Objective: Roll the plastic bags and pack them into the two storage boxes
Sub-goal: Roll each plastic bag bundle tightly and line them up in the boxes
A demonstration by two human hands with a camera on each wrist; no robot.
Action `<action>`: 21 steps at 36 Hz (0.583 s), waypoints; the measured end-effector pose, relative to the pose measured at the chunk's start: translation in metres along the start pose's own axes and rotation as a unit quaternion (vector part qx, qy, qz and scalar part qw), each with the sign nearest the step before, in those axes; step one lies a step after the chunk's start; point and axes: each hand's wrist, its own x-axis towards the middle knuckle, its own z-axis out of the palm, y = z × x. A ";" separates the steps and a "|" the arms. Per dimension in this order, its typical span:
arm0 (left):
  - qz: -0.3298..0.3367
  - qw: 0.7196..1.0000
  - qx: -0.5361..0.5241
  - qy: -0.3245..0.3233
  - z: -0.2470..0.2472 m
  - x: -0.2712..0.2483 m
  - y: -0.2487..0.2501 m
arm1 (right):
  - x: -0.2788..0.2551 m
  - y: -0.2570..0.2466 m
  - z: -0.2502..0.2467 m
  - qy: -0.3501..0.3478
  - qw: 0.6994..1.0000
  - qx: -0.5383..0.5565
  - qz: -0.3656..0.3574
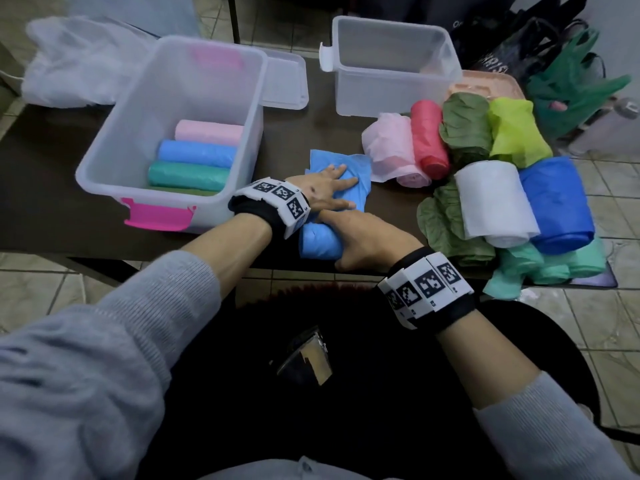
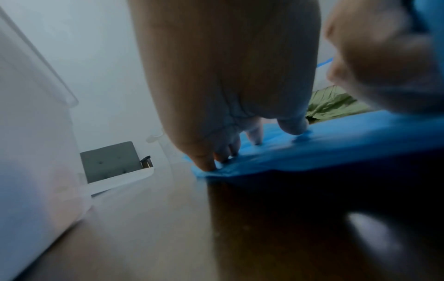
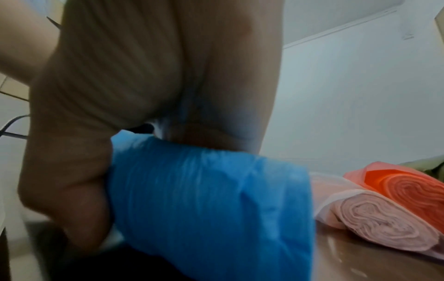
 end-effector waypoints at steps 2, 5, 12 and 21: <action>0.000 1.000 0.005 0.000 0.000 0.001 -0.001 | 0.000 -0.001 -0.004 0.008 1.000 0.001 -0.008; -0.005 1.000 0.013 -0.001 -0.001 0.002 -0.001 | -0.001 -0.002 -0.007 0.009 1.000 -0.013 -0.014; -0.006 1.000 0.018 0.016 0.003 0.003 -0.001 | -0.001 -0.003 0.004 0.016 0.998 -0.058 -0.029; -0.007 0.999 0.020 0.027 0.002 0.003 -0.001 | 0.000 -0.004 0.012 0.019 0.998 -0.057 -0.011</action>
